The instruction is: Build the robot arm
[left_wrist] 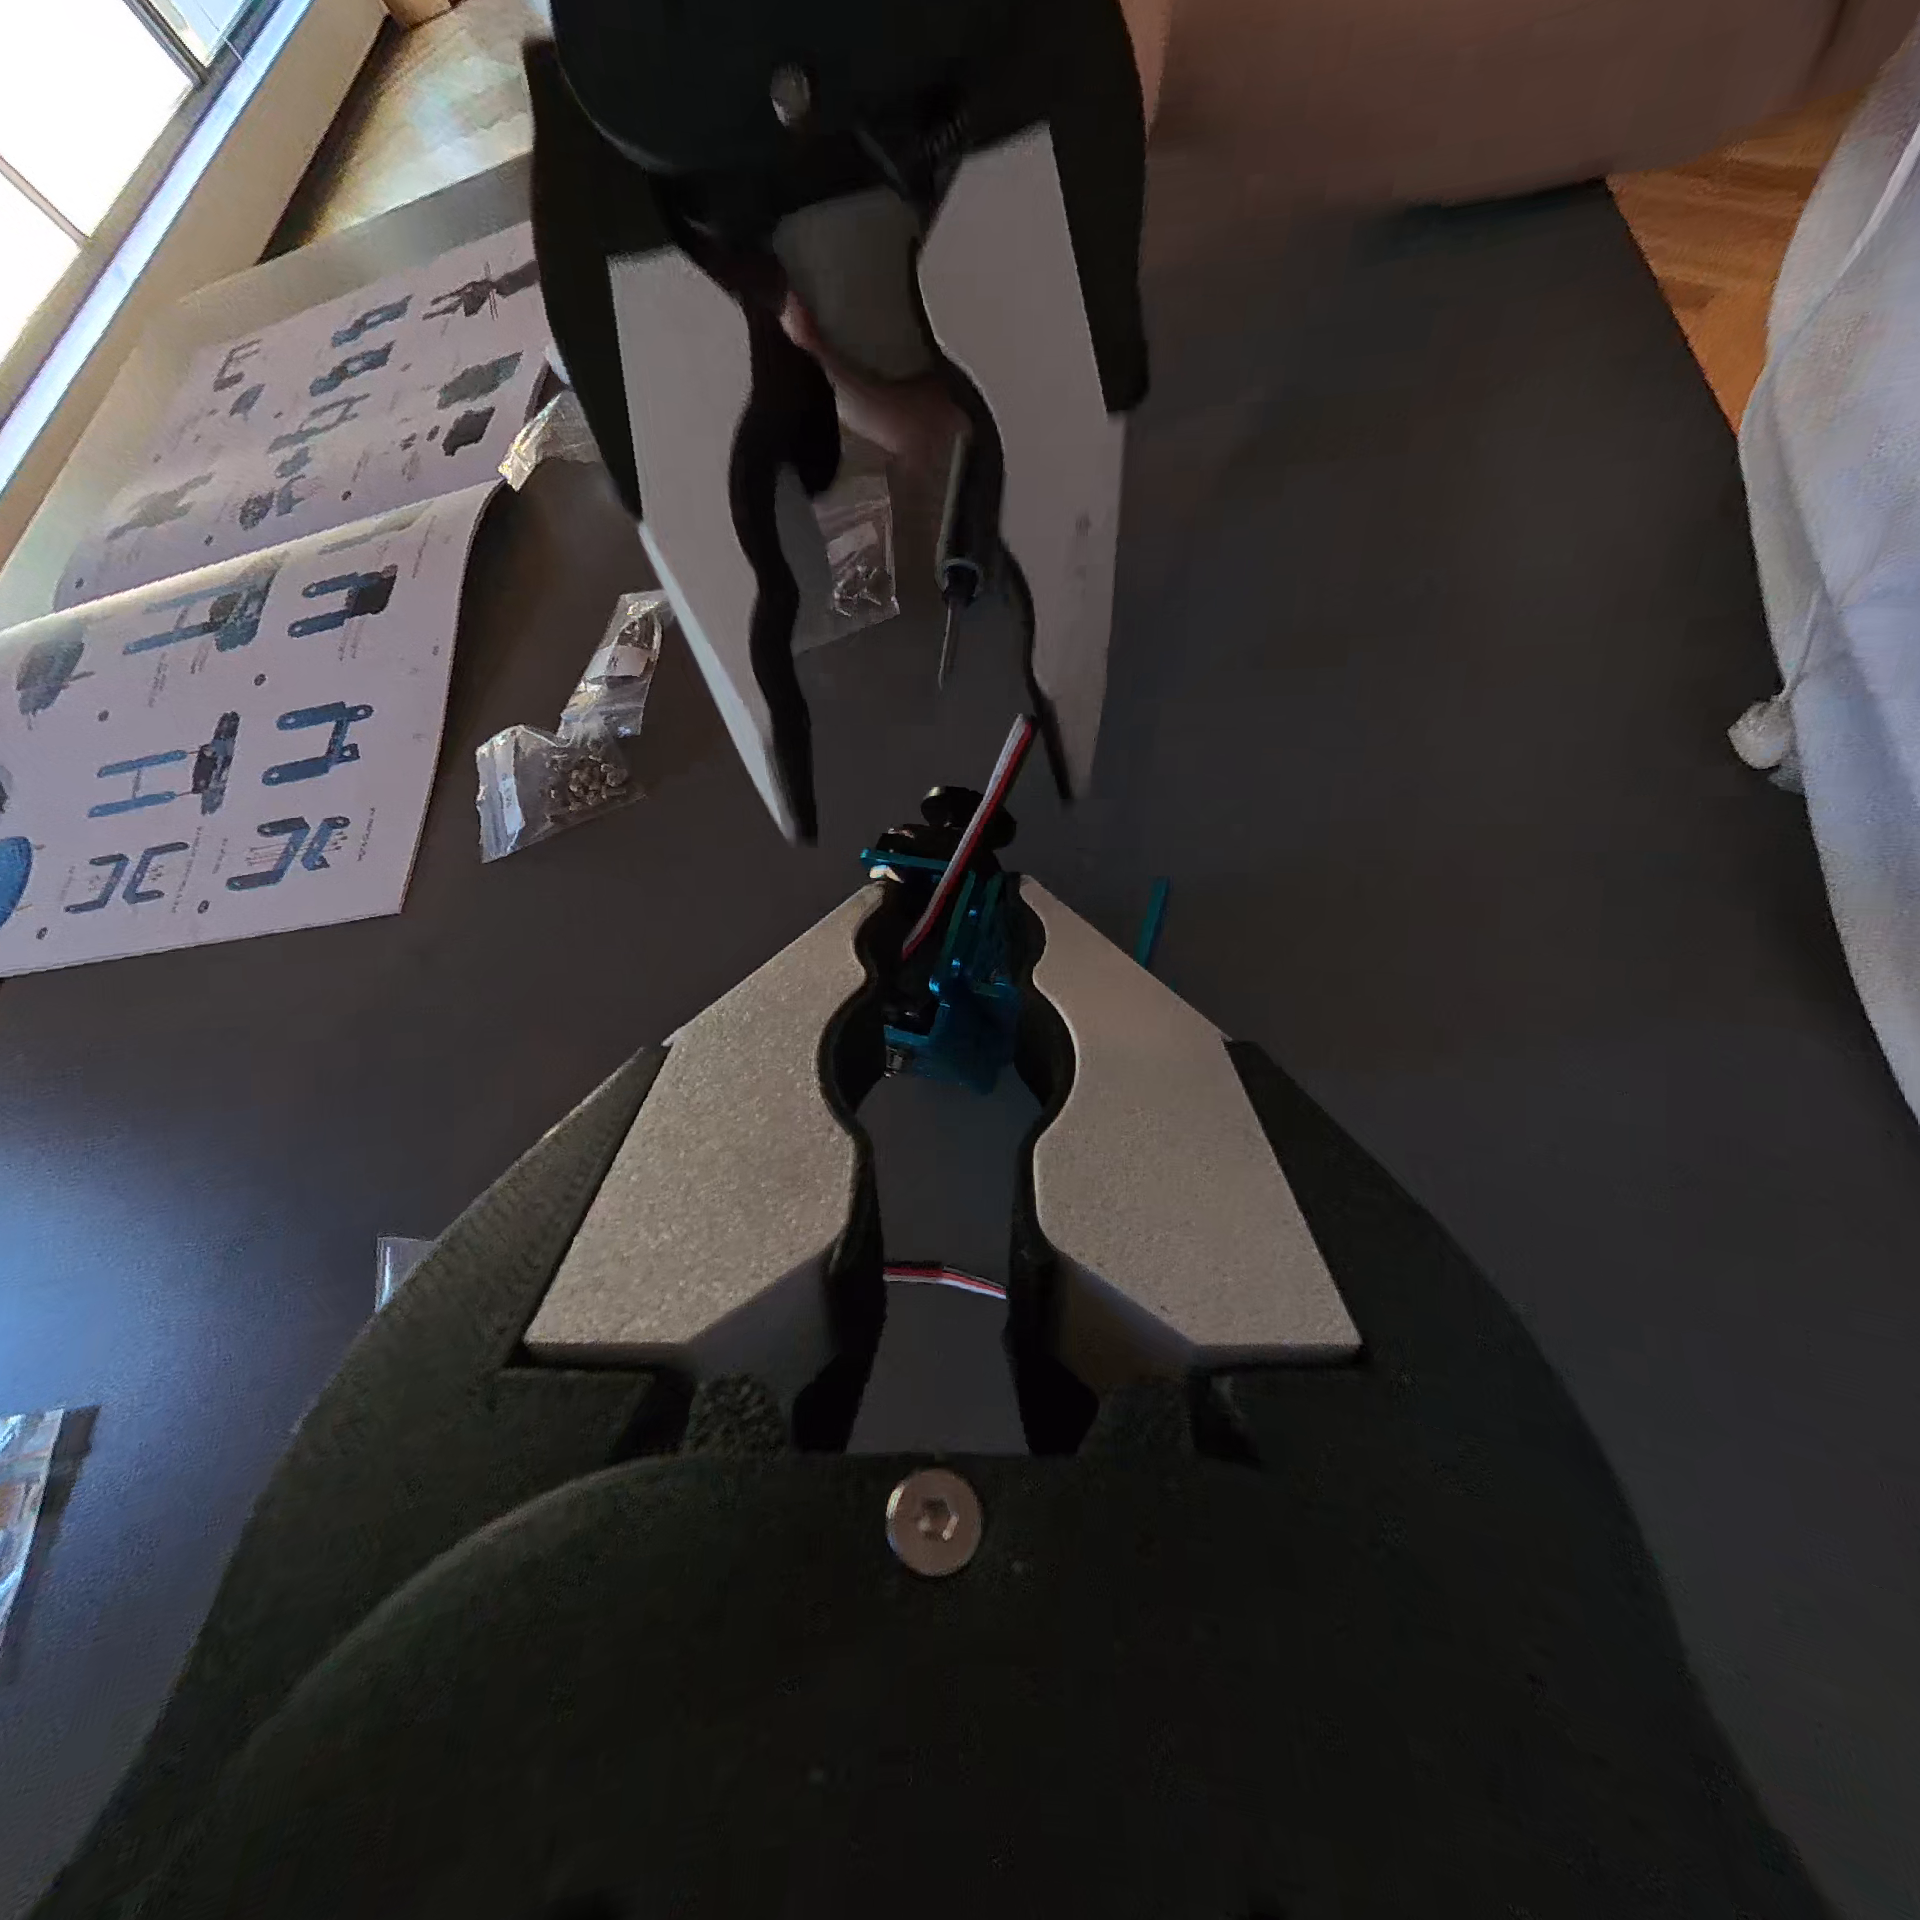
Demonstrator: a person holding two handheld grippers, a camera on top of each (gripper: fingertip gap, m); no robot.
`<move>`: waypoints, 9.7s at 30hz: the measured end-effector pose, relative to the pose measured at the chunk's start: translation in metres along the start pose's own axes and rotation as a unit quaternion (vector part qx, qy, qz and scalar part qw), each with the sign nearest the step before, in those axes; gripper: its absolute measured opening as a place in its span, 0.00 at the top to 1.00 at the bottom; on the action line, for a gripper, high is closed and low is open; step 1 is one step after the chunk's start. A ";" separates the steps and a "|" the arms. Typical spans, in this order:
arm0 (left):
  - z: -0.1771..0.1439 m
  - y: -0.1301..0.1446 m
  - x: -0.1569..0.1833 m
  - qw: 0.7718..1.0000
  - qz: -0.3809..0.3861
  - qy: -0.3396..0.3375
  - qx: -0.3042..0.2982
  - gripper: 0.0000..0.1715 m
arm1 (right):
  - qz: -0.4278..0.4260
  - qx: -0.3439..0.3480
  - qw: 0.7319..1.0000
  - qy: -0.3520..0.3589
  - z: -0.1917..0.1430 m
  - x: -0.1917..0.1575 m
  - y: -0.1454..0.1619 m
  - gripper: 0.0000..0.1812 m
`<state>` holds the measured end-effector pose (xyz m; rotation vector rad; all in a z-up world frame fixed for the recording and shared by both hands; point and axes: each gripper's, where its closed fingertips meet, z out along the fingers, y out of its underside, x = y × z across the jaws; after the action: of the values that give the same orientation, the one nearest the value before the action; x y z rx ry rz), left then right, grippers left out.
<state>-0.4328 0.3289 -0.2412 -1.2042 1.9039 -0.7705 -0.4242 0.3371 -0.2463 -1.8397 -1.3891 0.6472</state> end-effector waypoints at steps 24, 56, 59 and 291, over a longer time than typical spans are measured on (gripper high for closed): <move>0.003 -0.002 0.001 1.000 0.002 0.001 0.000 0.89 | 0.225 -0.110 0.968 -0.002 -0.098 -0.004 0.120 0.87; 0.002 -0.002 0.002 1.000 0.003 0.003 0.000 0.89 | 0.182 -0.102 0.977 -0.044 -0.101 -0.018 0.112 0.91; 0.002 -0.002 0.002 1.000 0.004 0.003 0.000 0.89 | 0.177 -0.121 0.976 -0.033 -0.101 -0.015 0.118 0.88; -0.003 -0.001 0.007 1.000 0.007 0.012 0.006 0.89 | 0.150 -0.102 0.983 0.018 -0.083 -0.020 0.109 0.91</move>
<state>-0.4365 0.3227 -0.2408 -1.1774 1.9220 -0.7913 -0.3036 0.2808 -0.2831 -2.2392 -1.2003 0.6343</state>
